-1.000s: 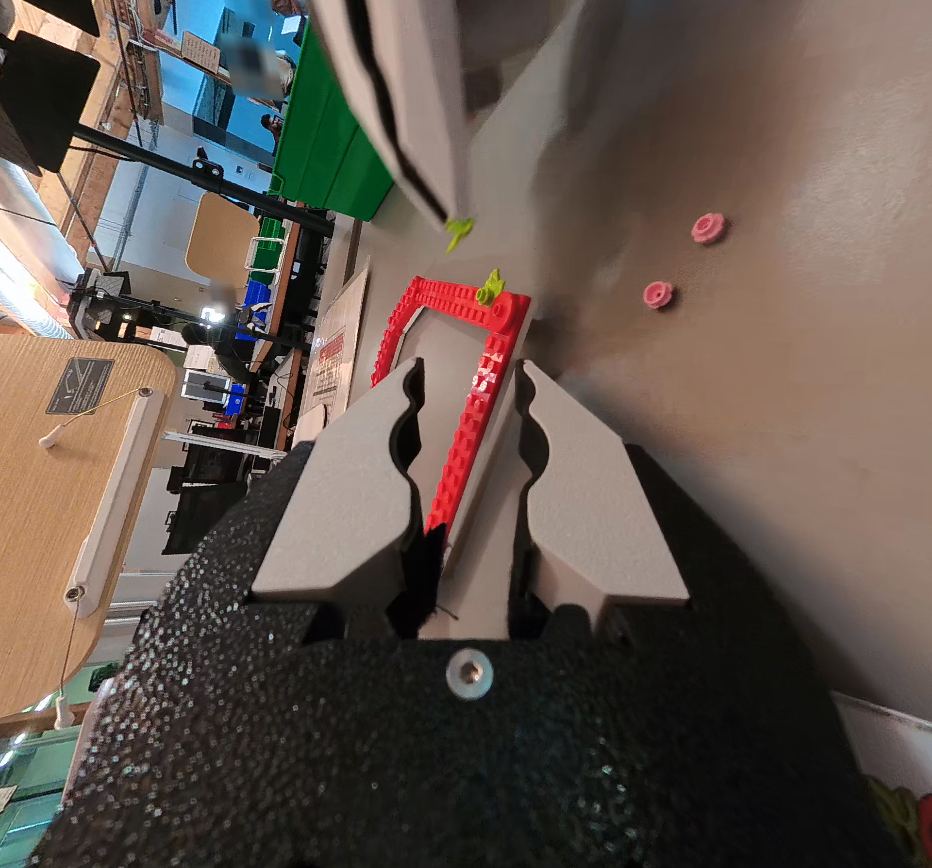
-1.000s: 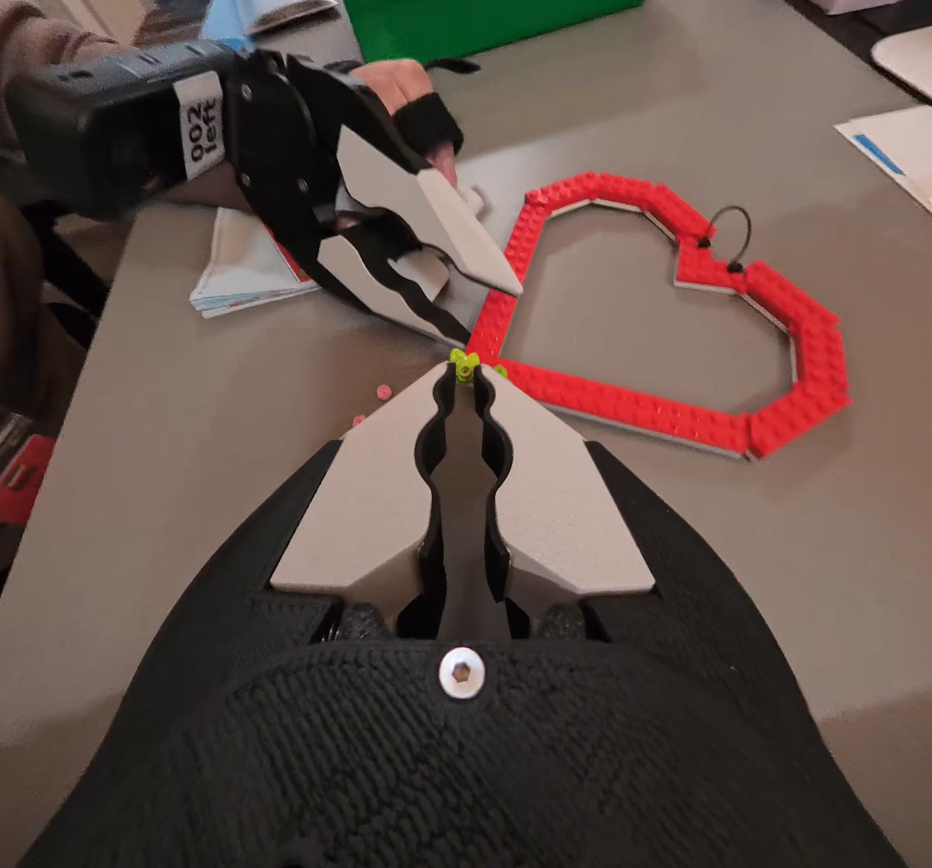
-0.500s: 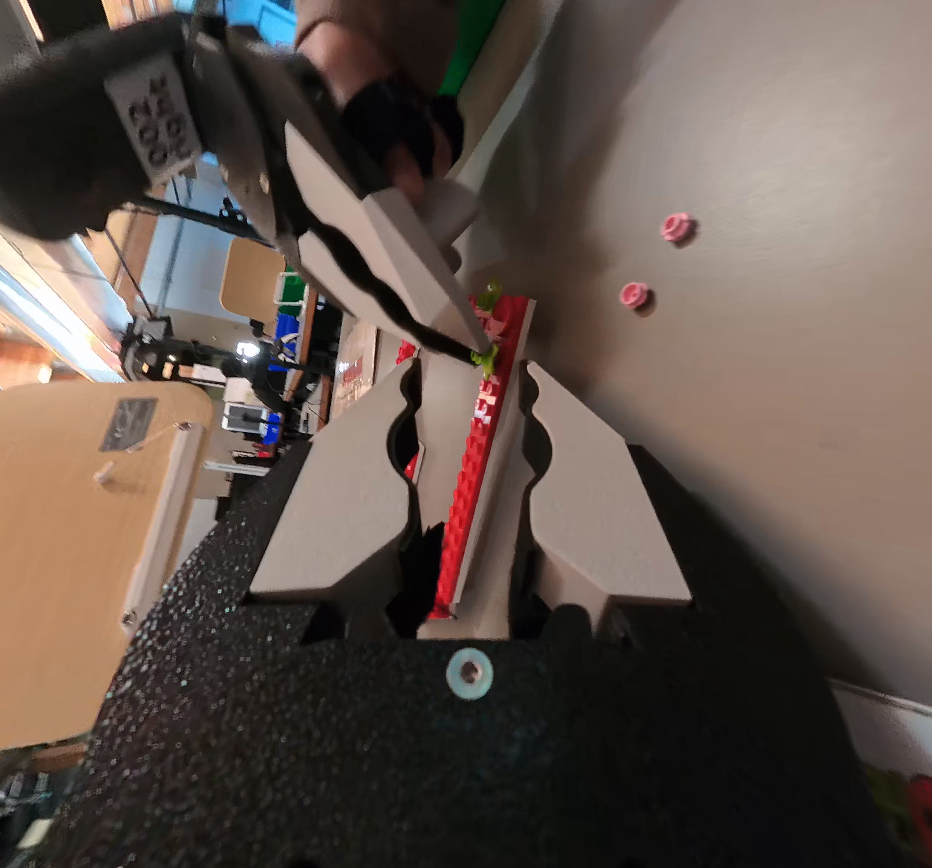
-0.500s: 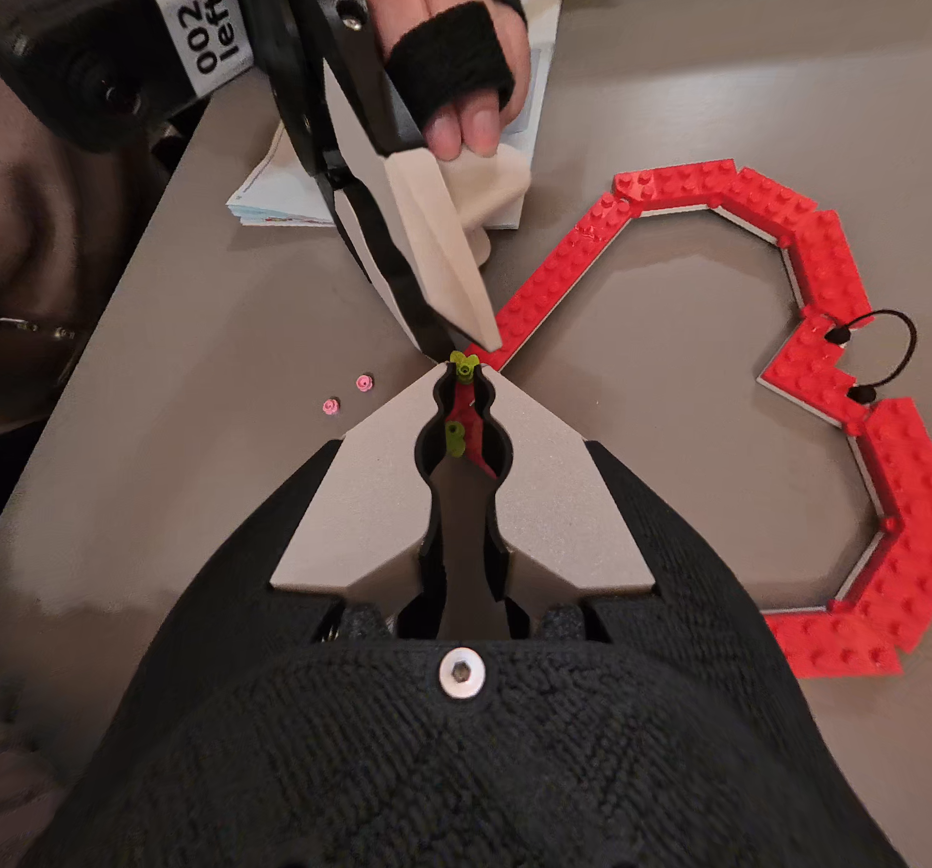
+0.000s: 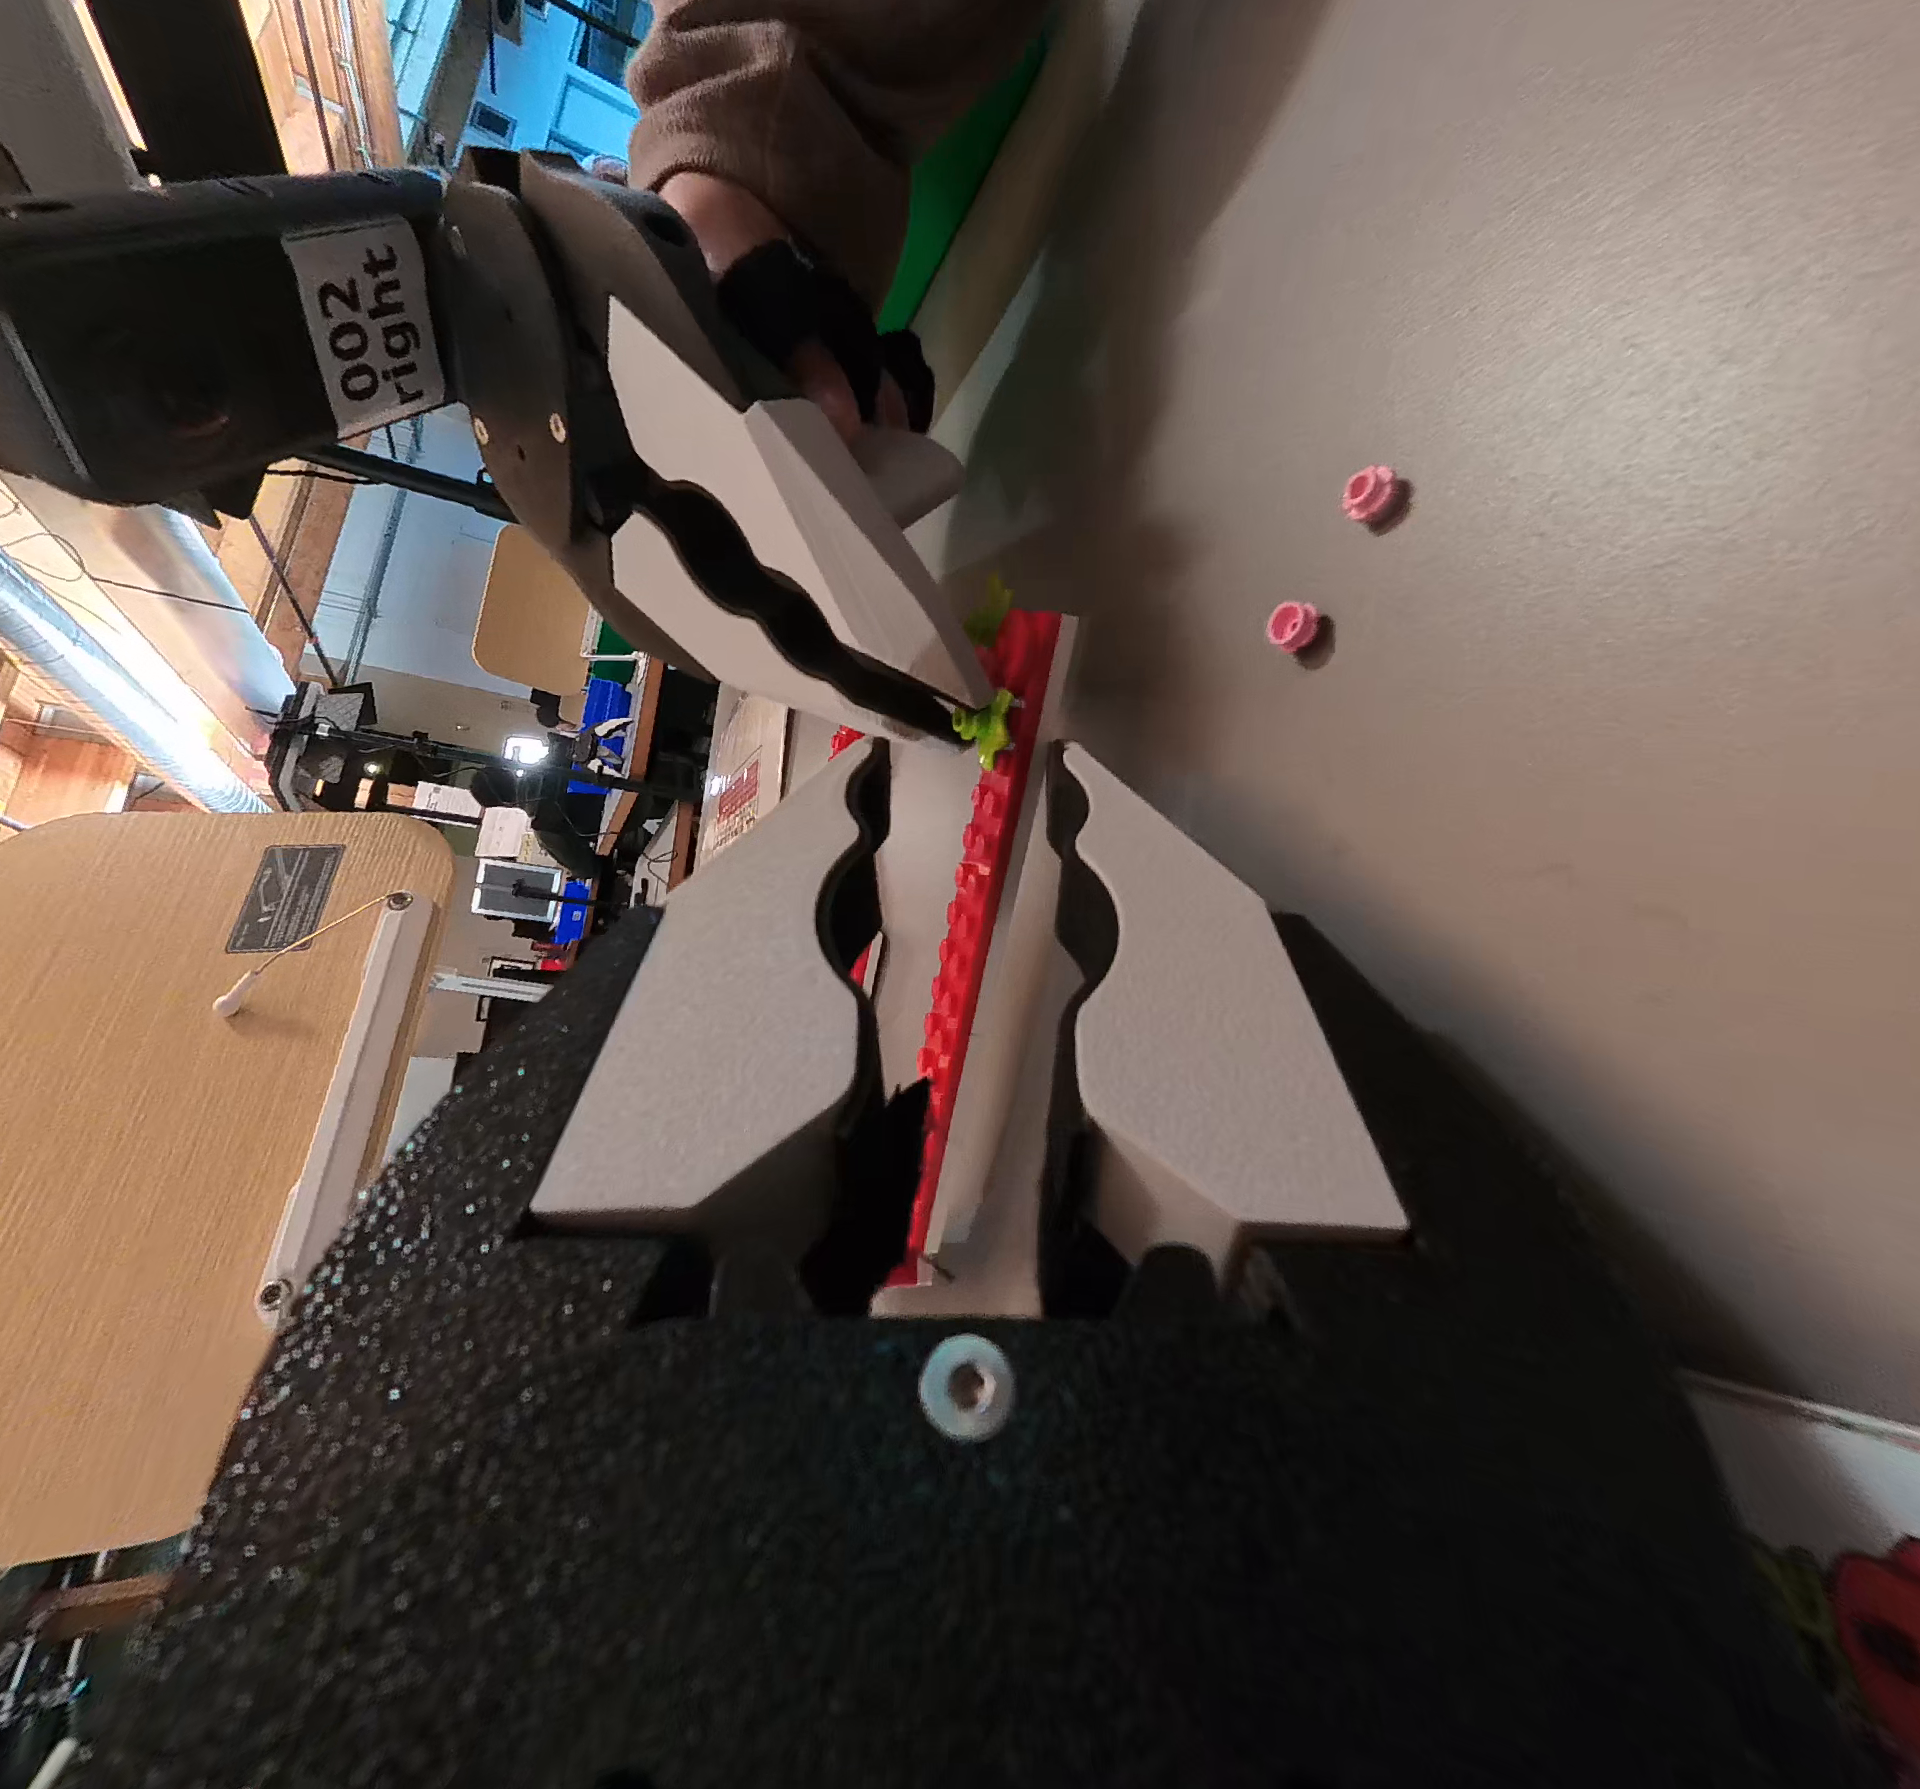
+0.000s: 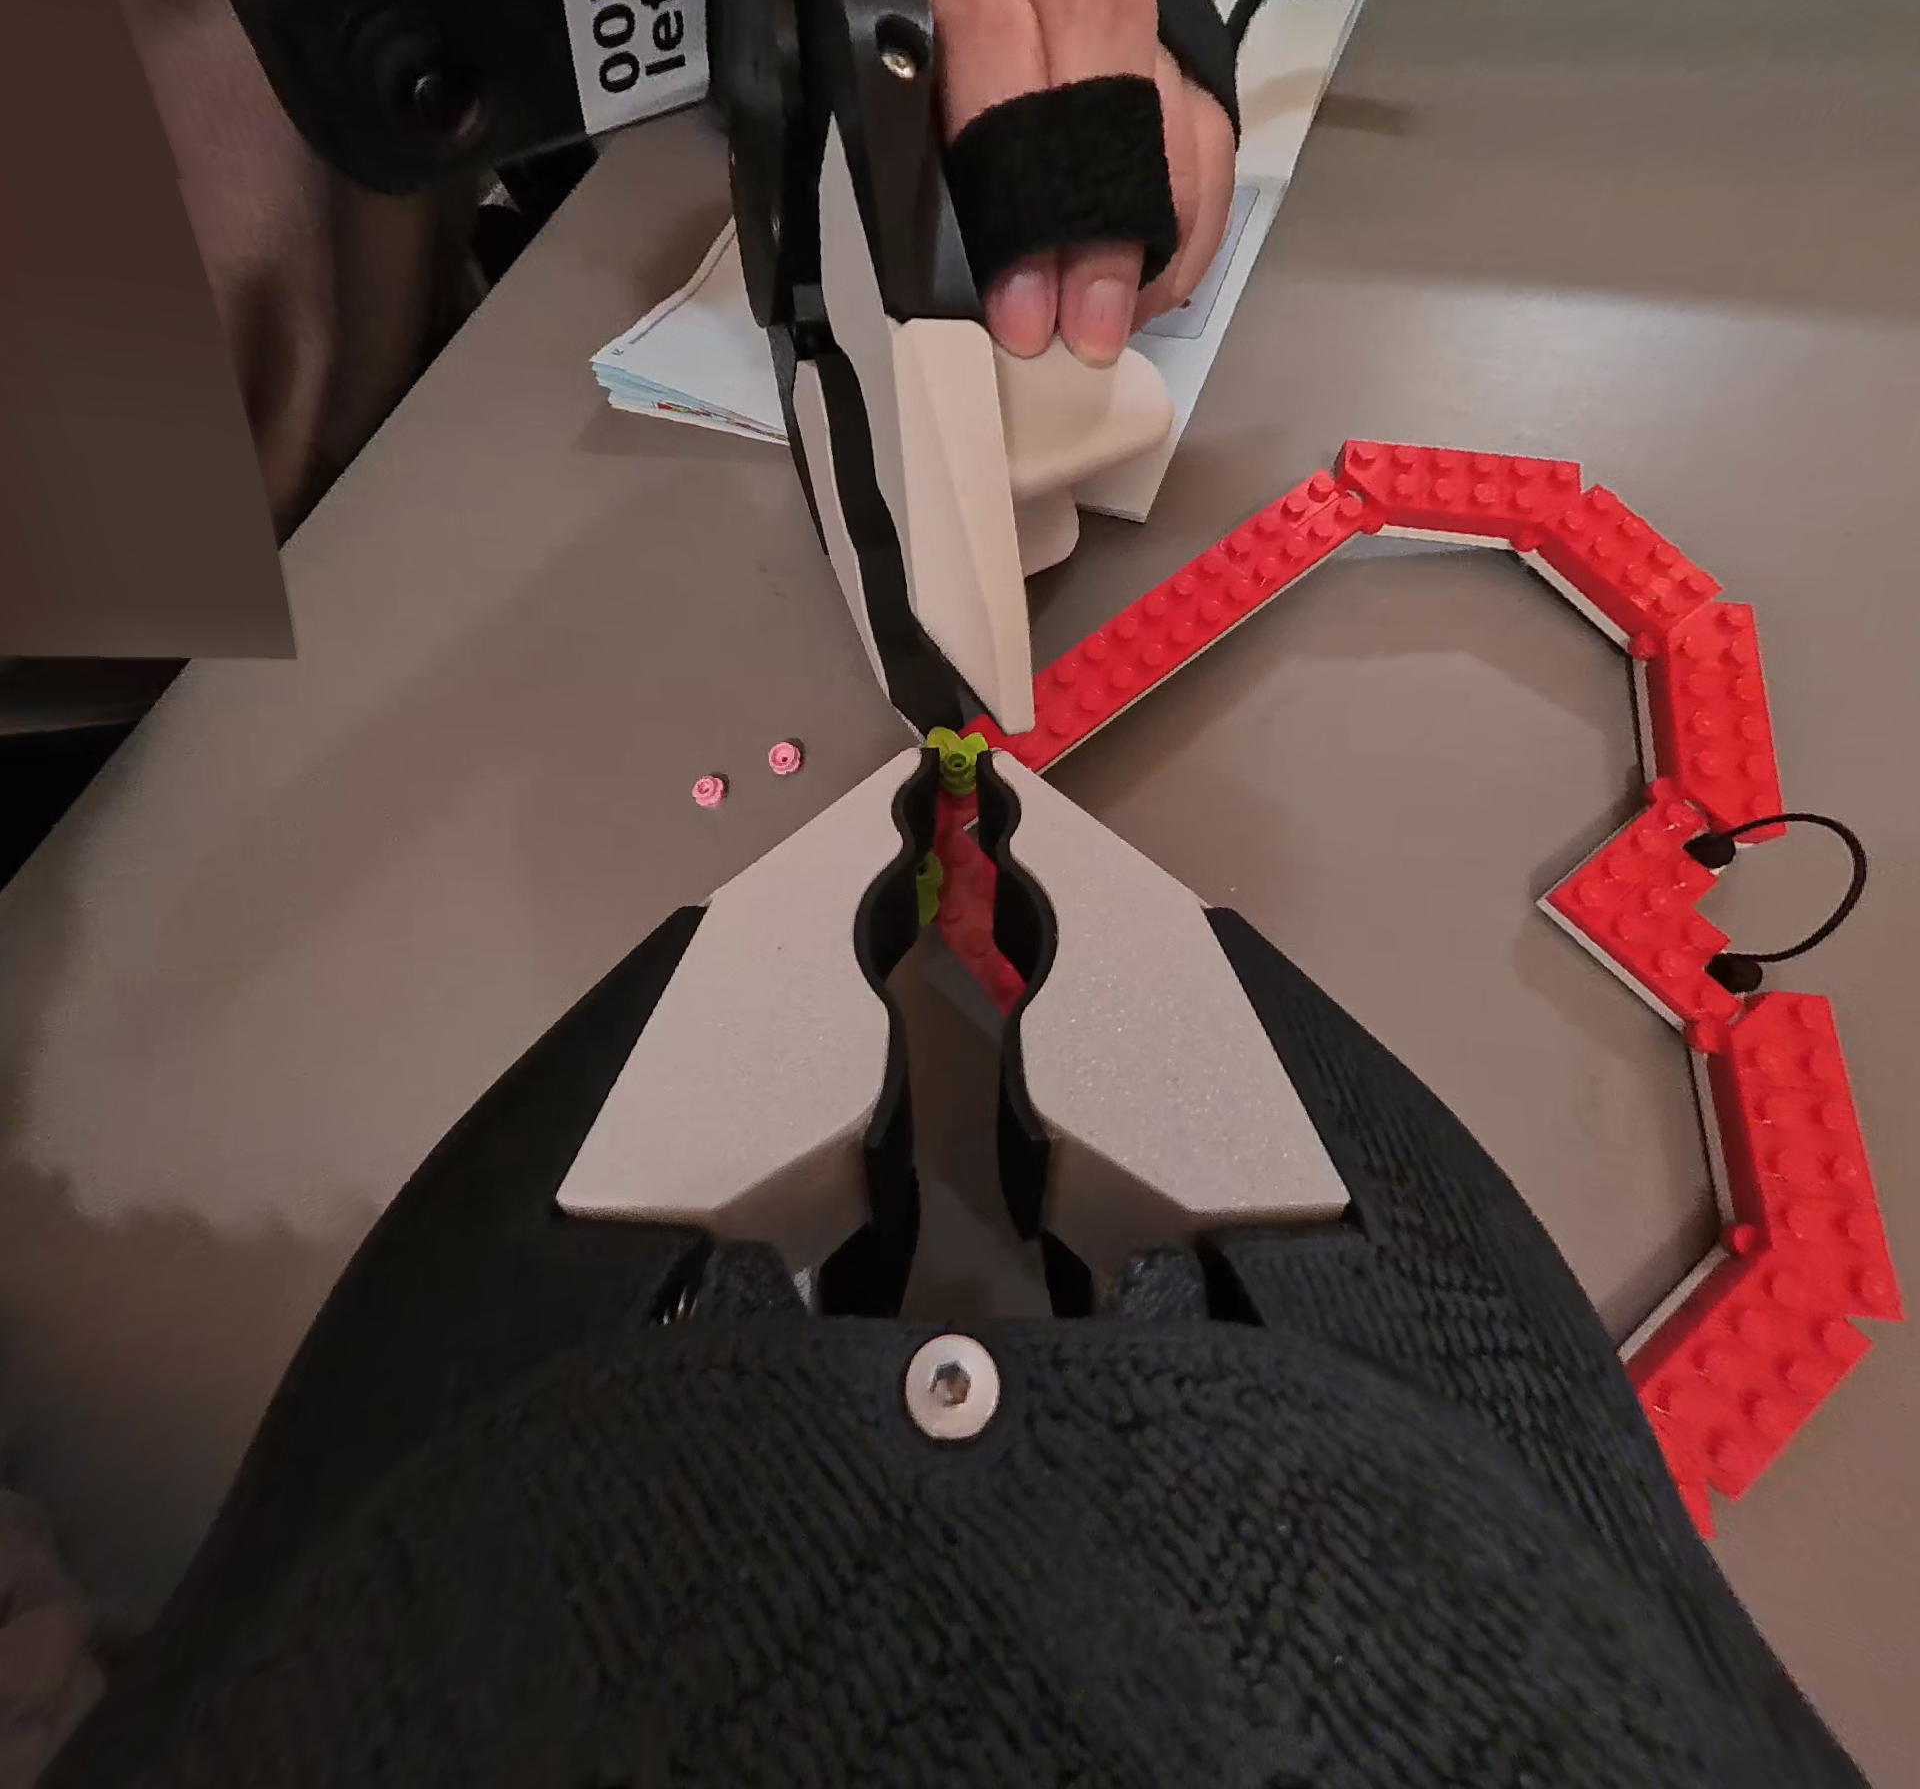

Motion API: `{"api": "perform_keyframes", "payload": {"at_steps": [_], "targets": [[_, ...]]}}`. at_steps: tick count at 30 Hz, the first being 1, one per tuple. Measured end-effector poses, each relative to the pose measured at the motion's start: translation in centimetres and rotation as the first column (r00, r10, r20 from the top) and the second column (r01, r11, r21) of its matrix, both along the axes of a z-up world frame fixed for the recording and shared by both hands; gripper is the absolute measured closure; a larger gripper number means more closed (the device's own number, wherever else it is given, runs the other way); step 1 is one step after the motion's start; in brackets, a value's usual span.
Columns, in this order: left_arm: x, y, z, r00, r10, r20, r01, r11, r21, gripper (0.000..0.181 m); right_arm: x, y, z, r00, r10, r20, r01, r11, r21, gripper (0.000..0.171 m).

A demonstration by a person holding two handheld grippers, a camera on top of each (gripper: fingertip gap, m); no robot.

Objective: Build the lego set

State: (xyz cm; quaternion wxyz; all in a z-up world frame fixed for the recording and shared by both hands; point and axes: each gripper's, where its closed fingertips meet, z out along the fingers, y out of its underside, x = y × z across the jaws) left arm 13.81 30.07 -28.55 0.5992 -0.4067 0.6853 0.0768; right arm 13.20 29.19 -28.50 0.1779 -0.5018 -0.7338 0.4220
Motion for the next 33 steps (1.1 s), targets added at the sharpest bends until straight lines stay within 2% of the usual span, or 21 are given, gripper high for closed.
{"api": "perform_keyframes", "payload": {"at_steps": [8, 13, 19, 26, 33], "targets": [[0.0, 0.1, -0.1, 1.000, 0.005, 0.002, -0.005, 1.000, -0.009, 0.153, 0.1, -0.2, 0.5, 1.000, 0.008, 0.007, -0.008, 0.999, -0.046, 0.166], [0.0, -0.1, -0.2, 1.000, -0.004, -0.013, 0.004, 1.000, 0.010, 0.150, 0.0, -0.5, -0.2, 0.999, 0.015, 0.037, -0.015, 1.000, -0.019, 0.166], [0.4, -1.4, -0.2, 0.996, -0.068, -0.055, 0.073, 0.993, 0.090, 0.162, 0.2, -0.9, 0.0, 0.999, 0.027, 0.043, -0.027, 1.000, 0.009, 0.166], [0.4, -1.1, 0.0, 0.998, -0.058, -0.017, 0.058, 0.998, 0.040, 0.154, 0.5, -1.3, 0.0, 0.998, 0.027, 0.056, -0.027, 1.000, -0.007, 0.166], [0.5, -1.6, -0.2, 0.995, -0.086, -0.041, 0.088, 0.994, 0.058, 0.153, 0.5, -1.7, -0.5, 0.993, 0.031, 0.112, -0.036, 0.998, 0.049, 0.166]]}}
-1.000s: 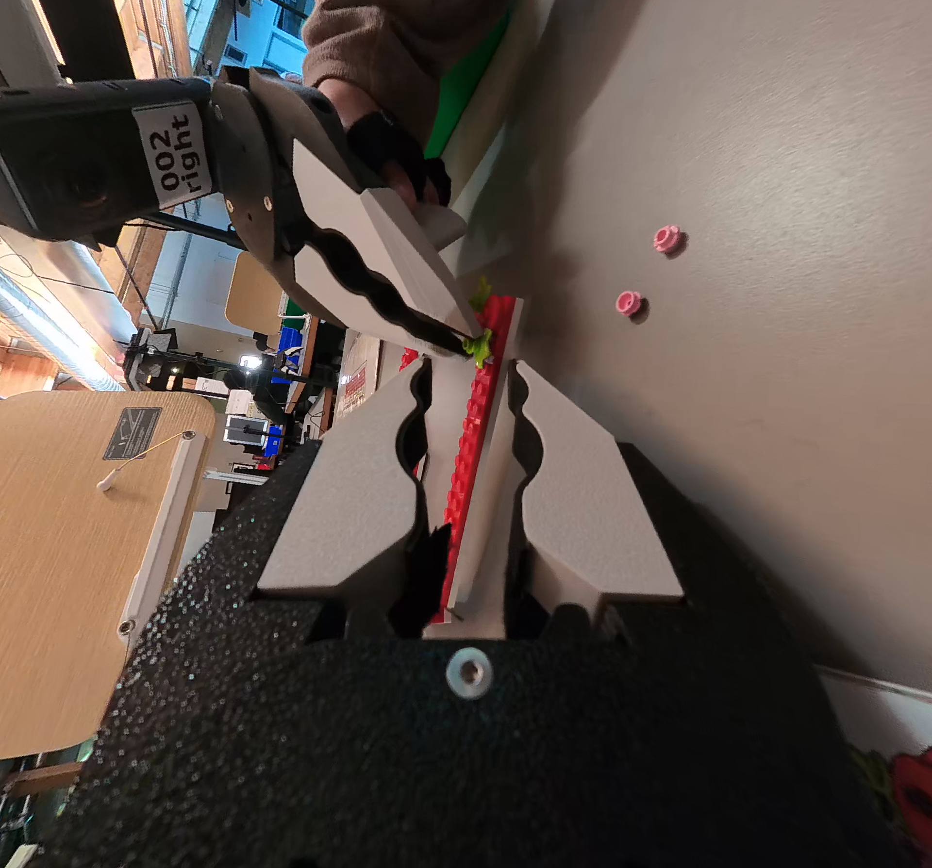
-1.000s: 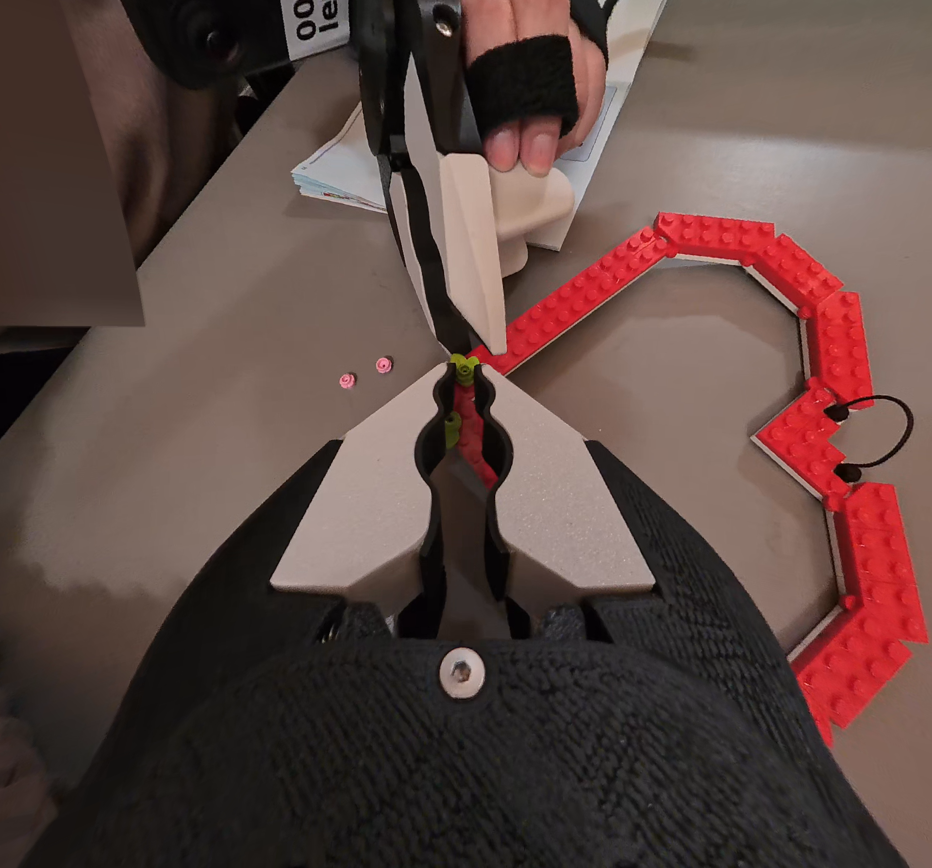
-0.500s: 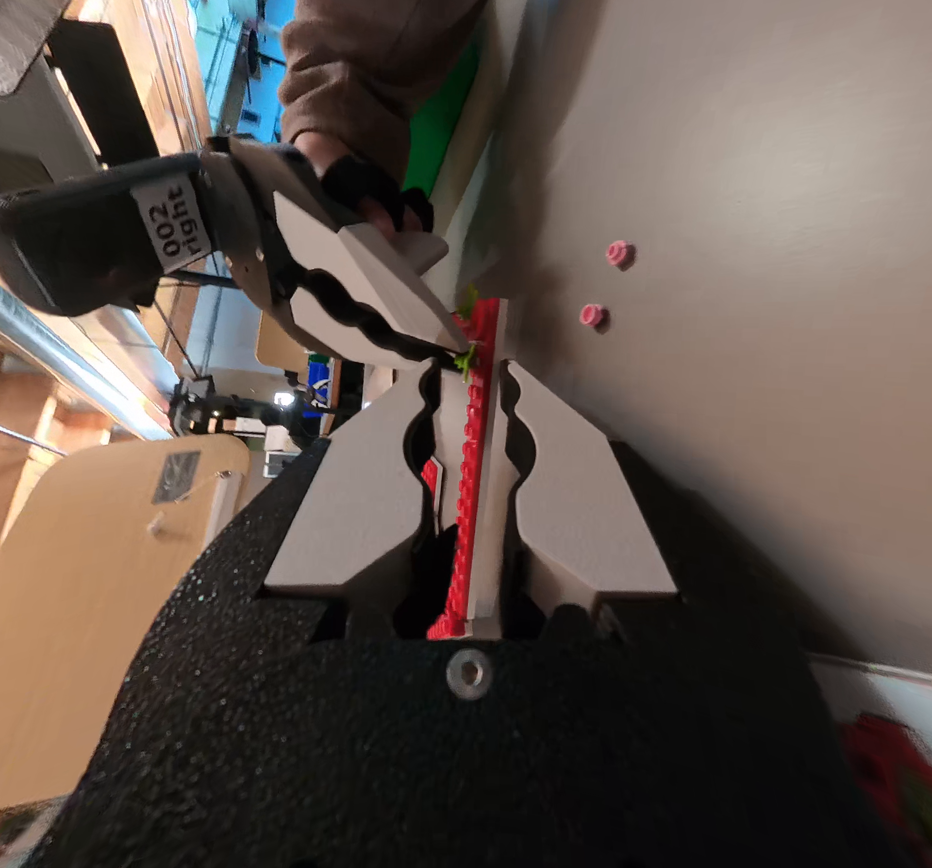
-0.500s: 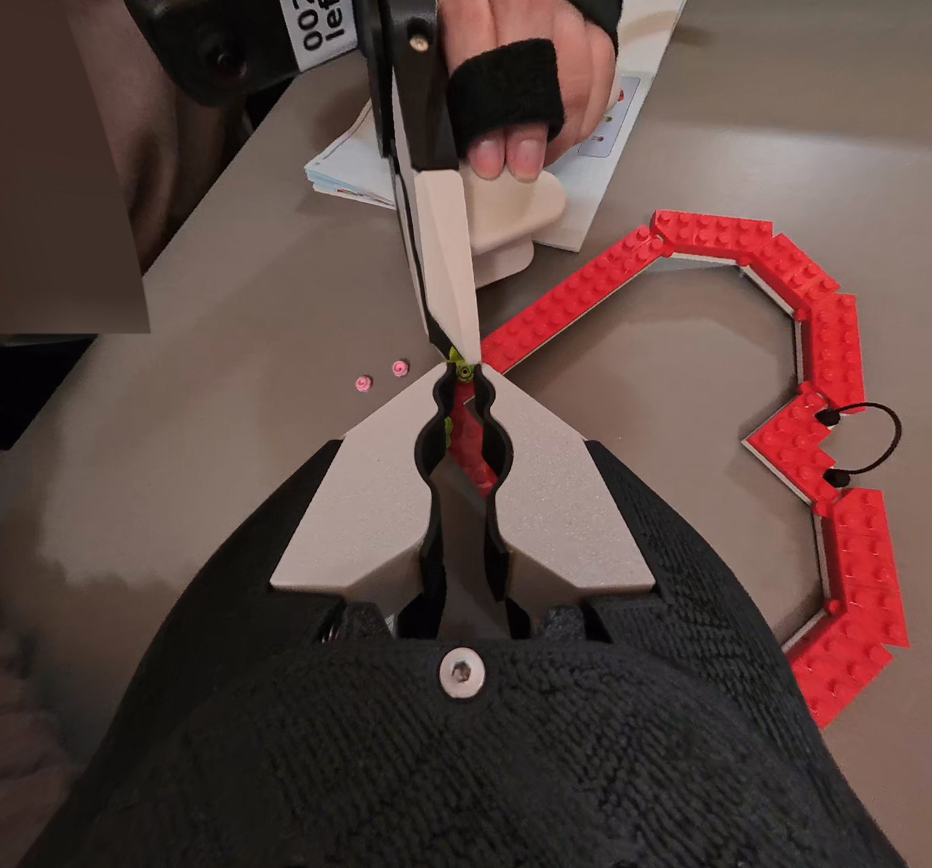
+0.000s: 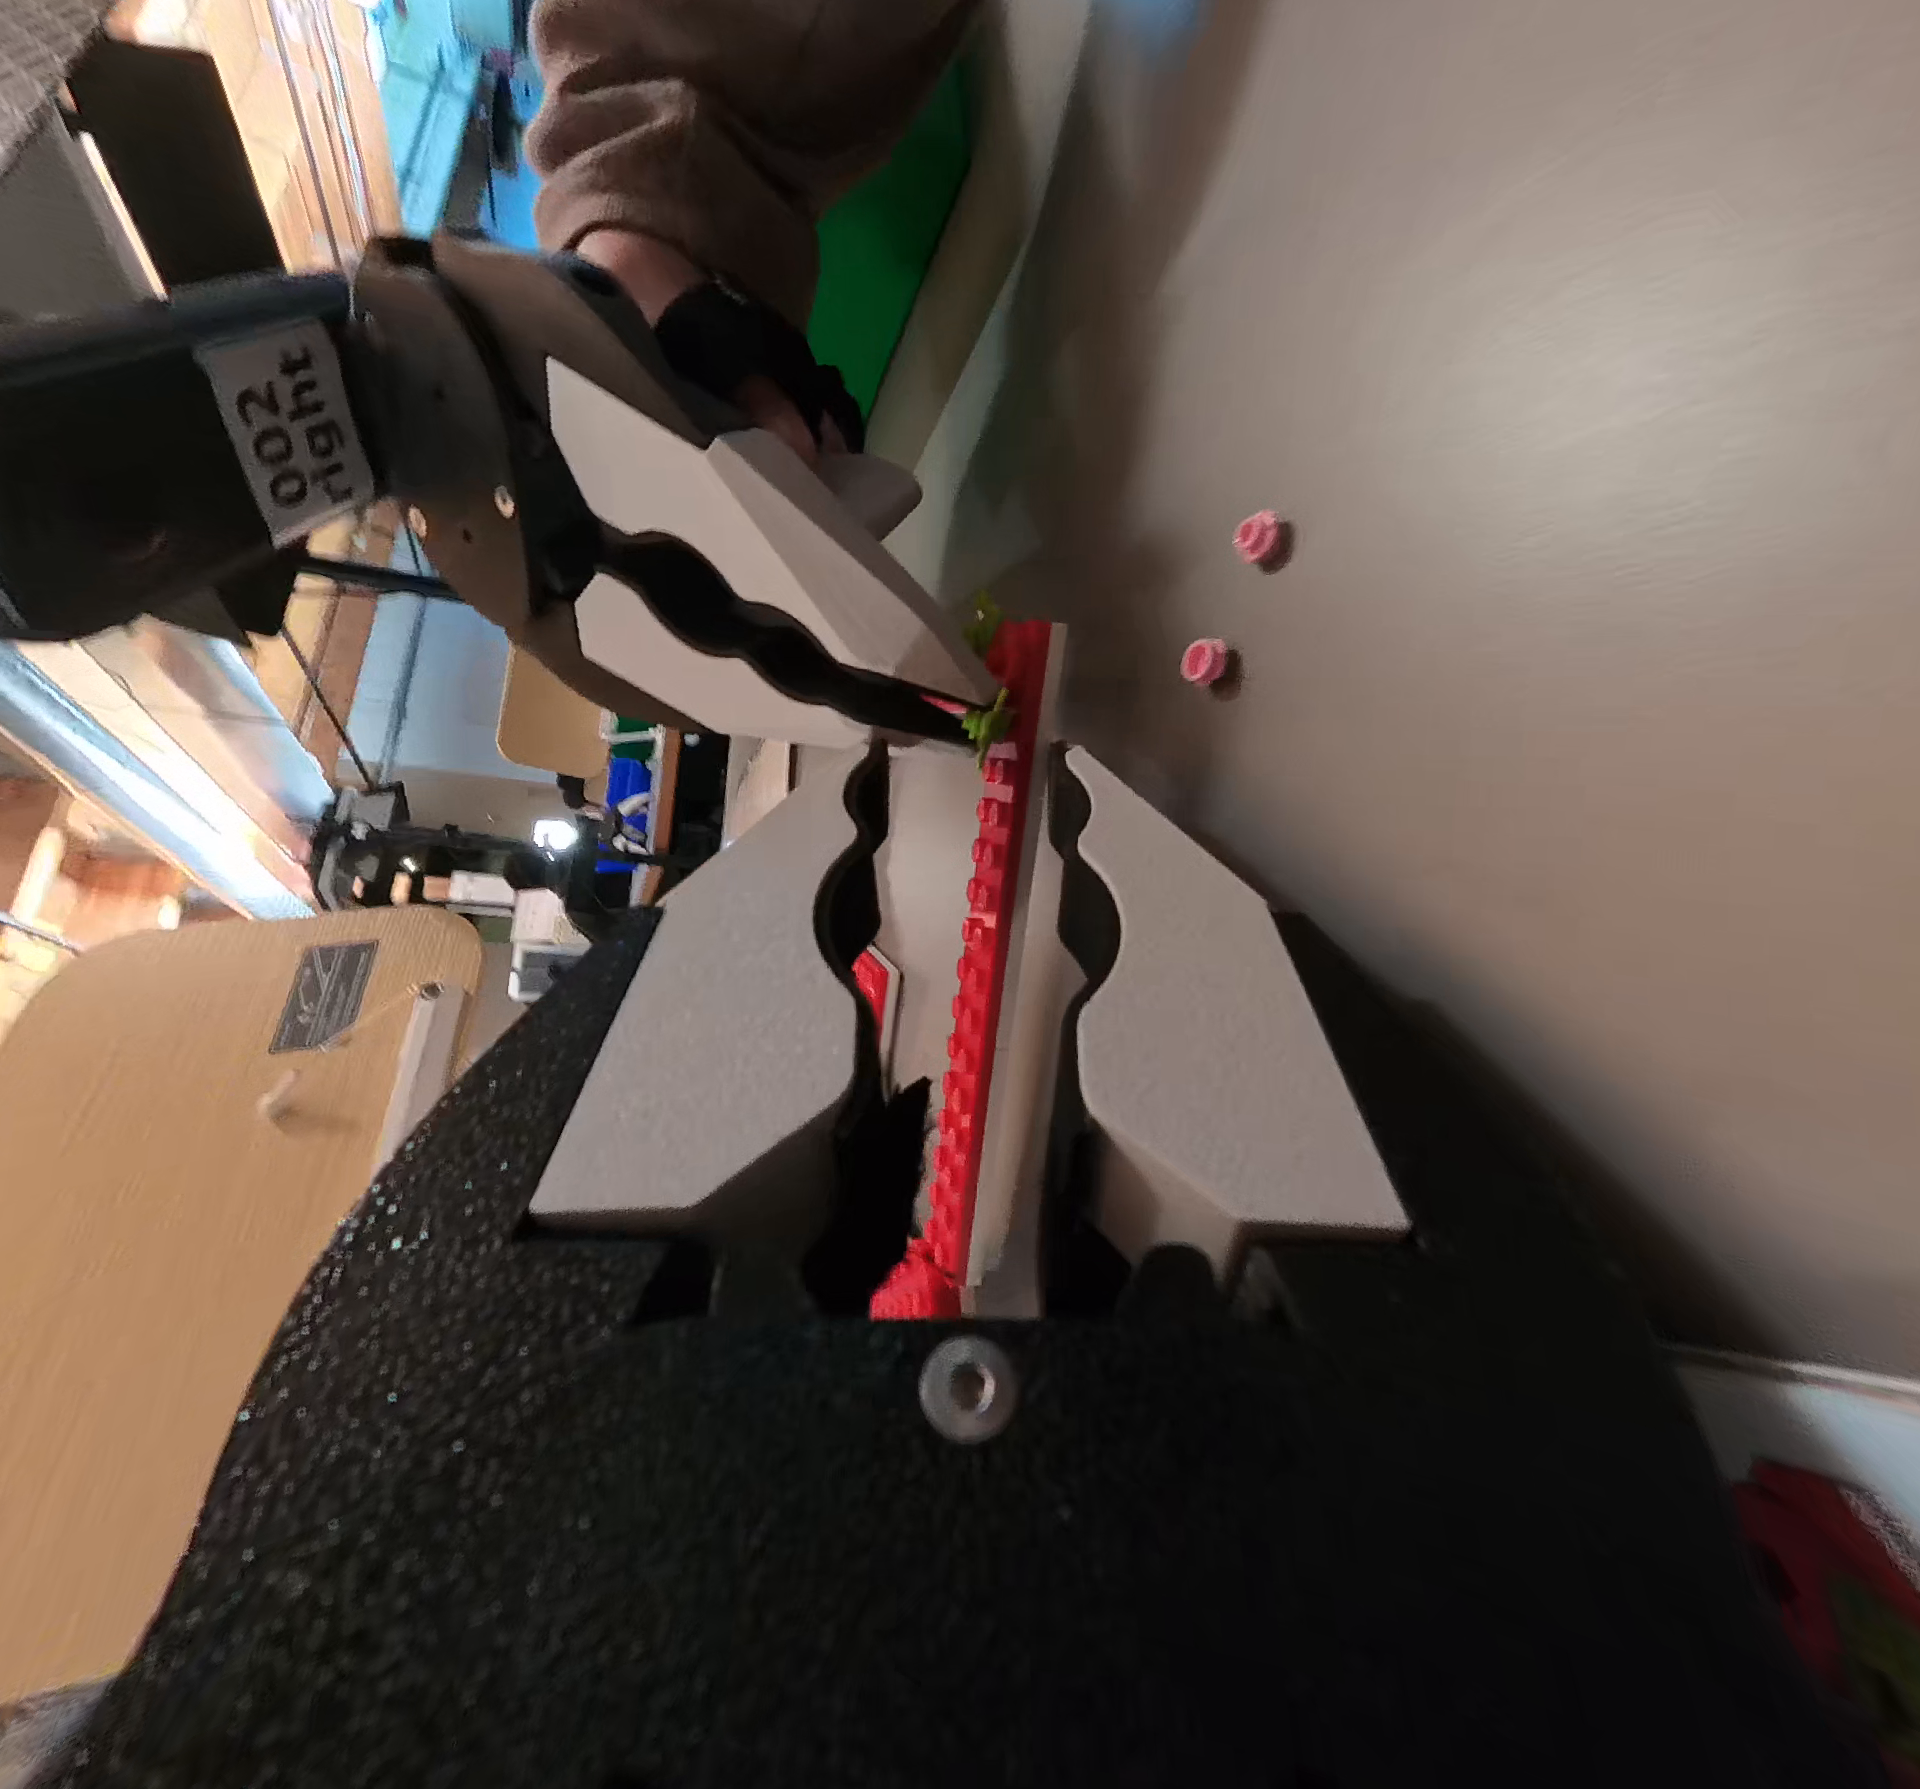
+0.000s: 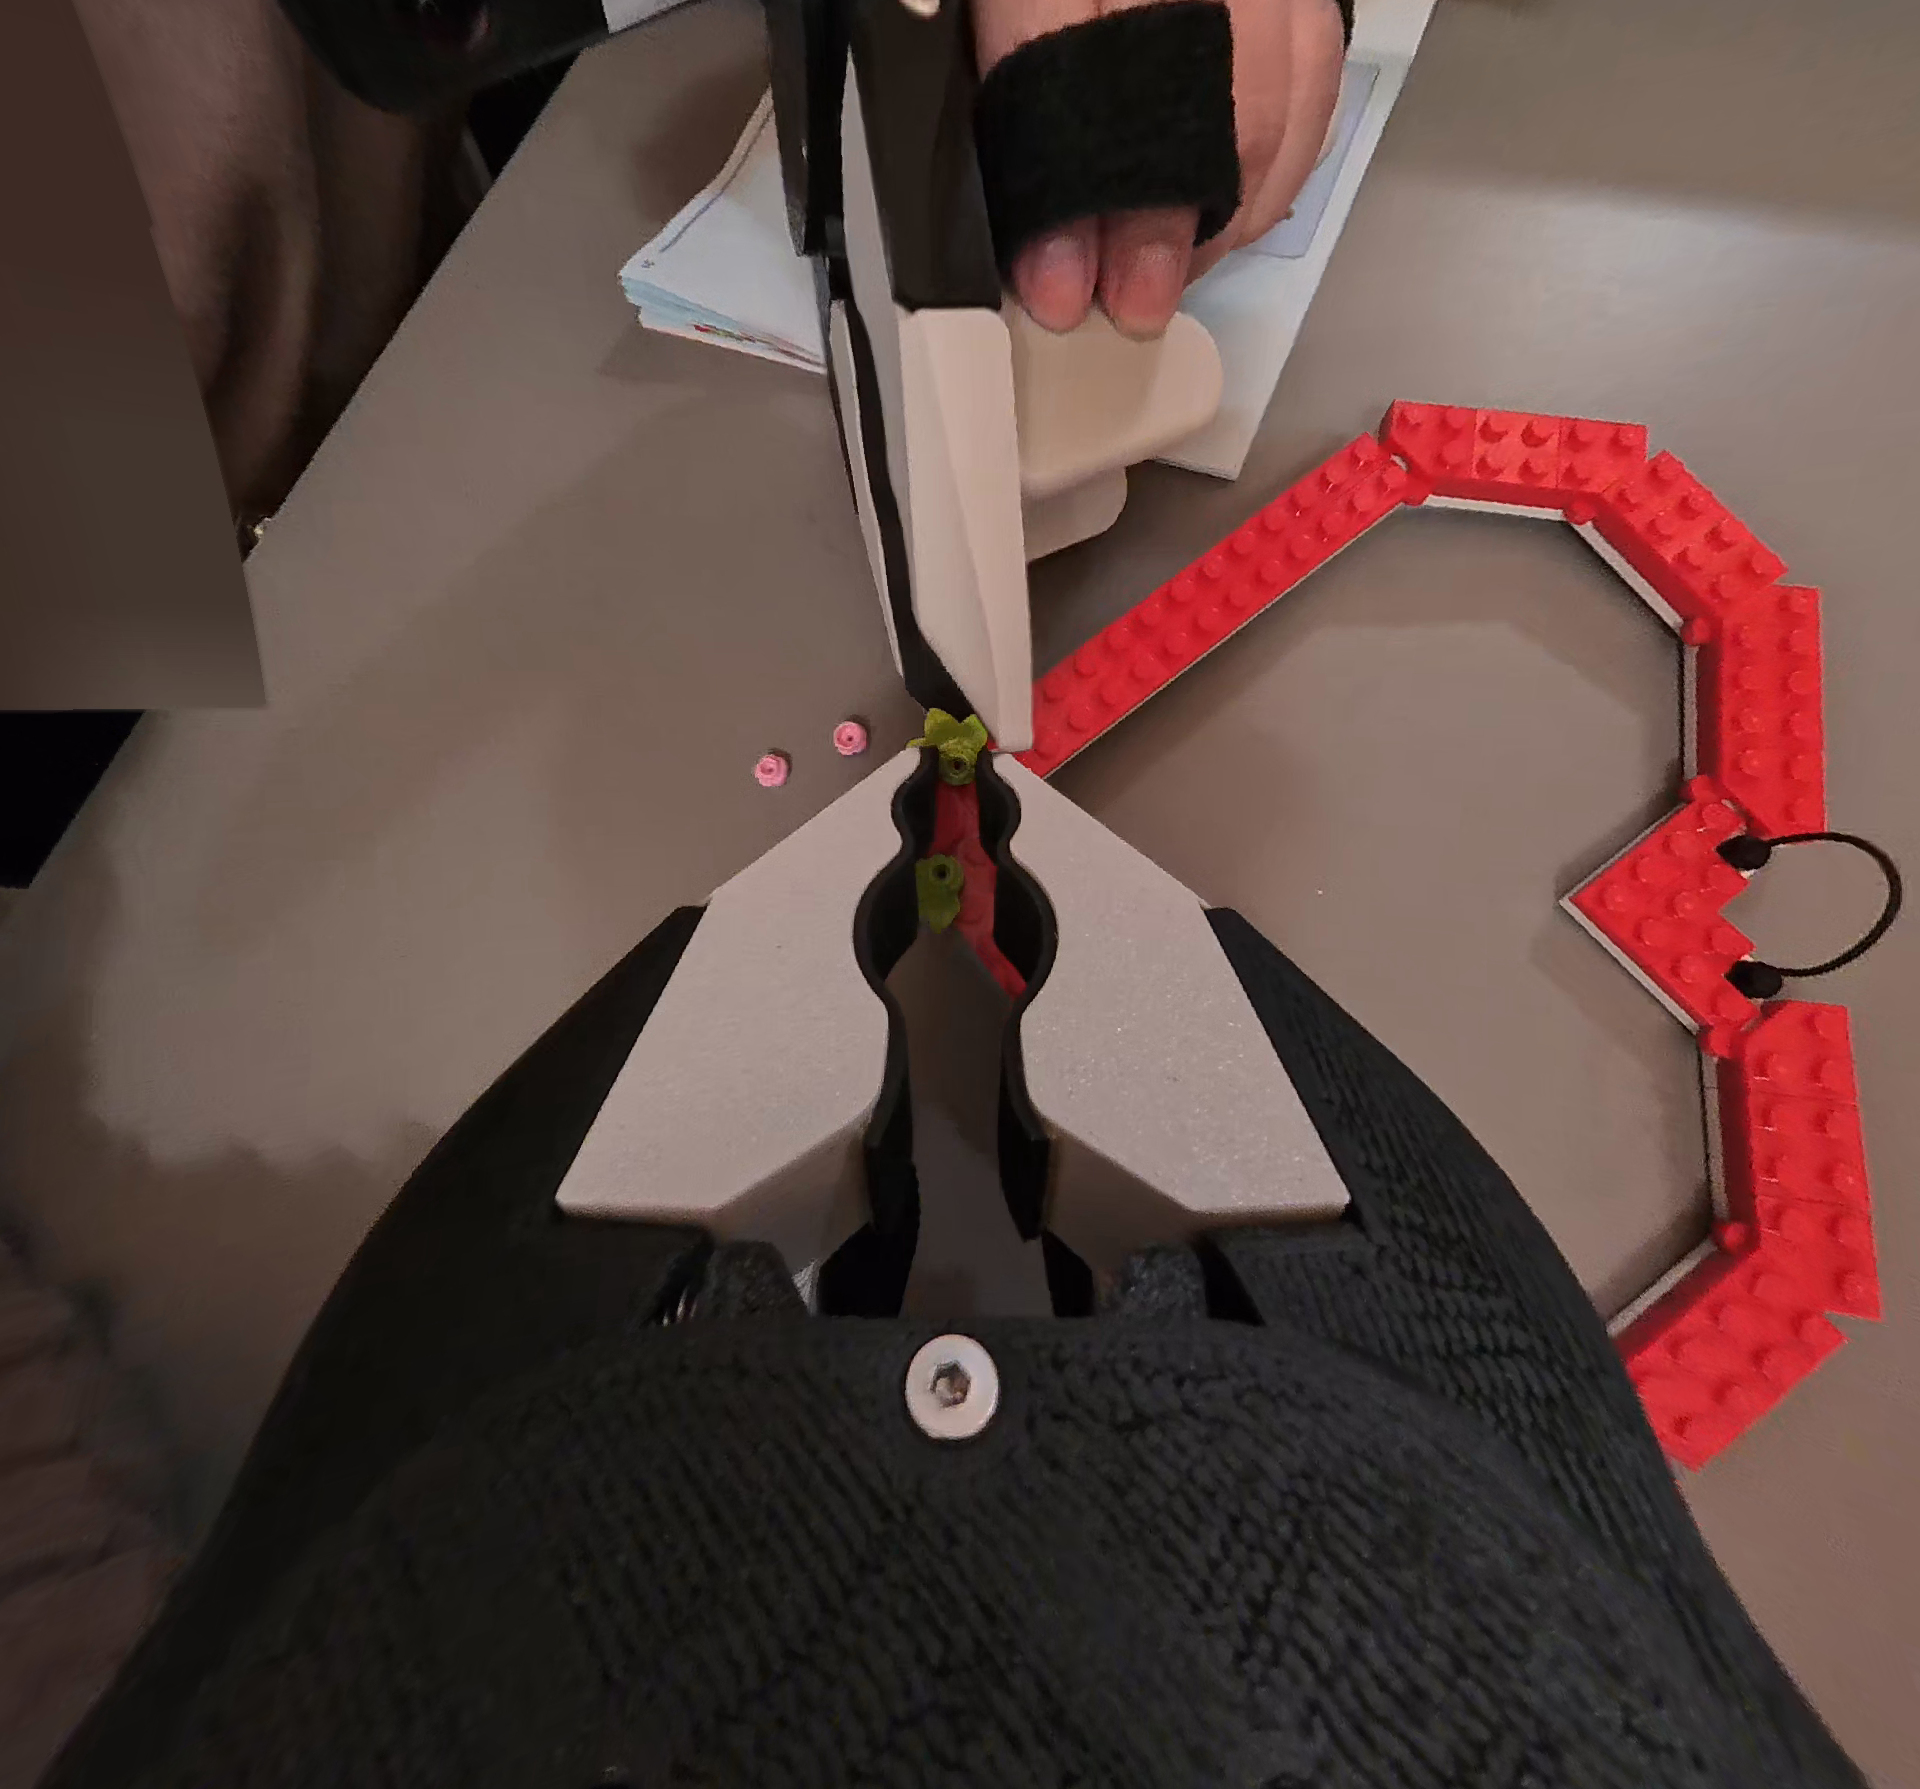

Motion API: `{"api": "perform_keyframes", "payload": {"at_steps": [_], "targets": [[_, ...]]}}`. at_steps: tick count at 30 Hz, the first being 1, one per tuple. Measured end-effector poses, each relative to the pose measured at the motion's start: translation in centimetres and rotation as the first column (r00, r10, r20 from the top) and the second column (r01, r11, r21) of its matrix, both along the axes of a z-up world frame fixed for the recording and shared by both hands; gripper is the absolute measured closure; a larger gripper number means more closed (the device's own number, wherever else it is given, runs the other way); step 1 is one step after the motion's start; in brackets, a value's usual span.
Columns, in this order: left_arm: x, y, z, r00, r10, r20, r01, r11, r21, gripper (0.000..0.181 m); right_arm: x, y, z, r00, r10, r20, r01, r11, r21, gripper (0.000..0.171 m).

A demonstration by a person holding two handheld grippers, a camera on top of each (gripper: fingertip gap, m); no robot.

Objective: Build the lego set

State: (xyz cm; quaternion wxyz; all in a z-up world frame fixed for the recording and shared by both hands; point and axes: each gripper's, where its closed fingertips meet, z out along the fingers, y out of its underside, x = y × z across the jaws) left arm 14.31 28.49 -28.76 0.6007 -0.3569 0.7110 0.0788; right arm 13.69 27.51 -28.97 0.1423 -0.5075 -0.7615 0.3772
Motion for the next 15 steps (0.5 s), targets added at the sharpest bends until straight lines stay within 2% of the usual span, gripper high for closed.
{"api": "perform_keyframes", "payload": {"at_steps": [4, 8, 12, 14, 15], "targets": [[0.2, -0.8, 0.3, 0.999, -0.038, -0.014, 0.039, 0.997, 0.071, 0.158, 0.1, -0.4, 0.4, 1.000, 0.010, 0.001, -0.010, 1.000, -0.006, 0.165], [0.3, -0.8, 0.2, 0.999, -0.043, -0.016, 0.044, 0.997, 0.065, 0.159, 0.1, -0.5, 0.3, 1.000, 0.005, 0.006, -0.005, 1.000, -0.001, 0.165], [0.6, -1.1, 0.2, 0.998, -0.065, 0.010, 0.065, 0.997, 0.029, 0.146, 0.3, -0.7, -0.3, 1.000, 0.007, 0.028, -0.007, 1.000, 0.000, 0.162], [0.8, -1.7, 0.4, 0.994, -0.105, 0.041, 0.106, 0.994, -0.018, 0.151, 0.2, -0.9, -0.4, 1.000, 0.005, 0.025, -0.005, 1.000, 0.001, 0.164], [0.9, -2.0, 1.3, 0.988, -0.120, 0.096, 0.122, 0.992, -0.012, 0.161, 0.2, -0.7, -0.6, 0.999, 0.000, 0.032, -0.001, 1.000, 0.020, 0.164]]}}
